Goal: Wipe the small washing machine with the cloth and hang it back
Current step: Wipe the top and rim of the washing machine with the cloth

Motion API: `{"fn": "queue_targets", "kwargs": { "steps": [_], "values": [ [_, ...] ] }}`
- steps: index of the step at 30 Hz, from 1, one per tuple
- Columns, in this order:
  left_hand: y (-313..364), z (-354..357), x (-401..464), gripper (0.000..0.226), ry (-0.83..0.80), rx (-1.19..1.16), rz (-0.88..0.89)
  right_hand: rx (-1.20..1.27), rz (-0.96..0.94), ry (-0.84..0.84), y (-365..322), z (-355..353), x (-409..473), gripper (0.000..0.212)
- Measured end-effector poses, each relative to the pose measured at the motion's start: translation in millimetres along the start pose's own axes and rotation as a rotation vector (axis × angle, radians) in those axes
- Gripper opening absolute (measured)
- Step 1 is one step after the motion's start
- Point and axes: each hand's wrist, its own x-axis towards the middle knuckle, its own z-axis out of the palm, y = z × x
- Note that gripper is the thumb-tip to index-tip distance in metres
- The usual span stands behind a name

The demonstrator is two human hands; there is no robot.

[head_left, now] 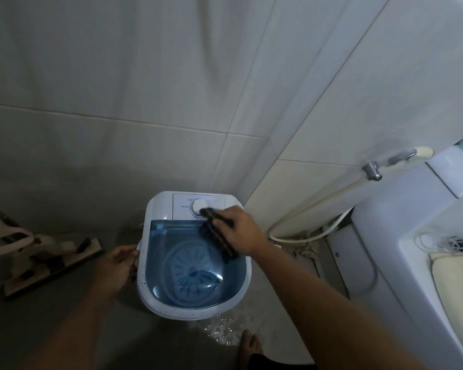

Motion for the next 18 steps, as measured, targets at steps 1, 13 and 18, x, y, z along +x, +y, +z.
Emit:
{"fn": "queue_targets", "kwargs": {
  "steps": [1,13,18],
  "values": [
    [-0.8,-1.0,0.8,0.019,-0.005,0.002,-0.003,0.078,0.022,0.090,1.0,-12.5,6.3,0.029],
    [-5.1,-2.6,8.4,0.018,-0.024,0.016,-0.002,0.006,0.345,0.315,15.8,18.3,27.0,0.041],
    [-7.1,-2.5,11.0,0.013,-0.010,-0.019,-0.005,-0.140,0.239,0.256,23.3,21.8,6.8,0.044]
  ]
}}
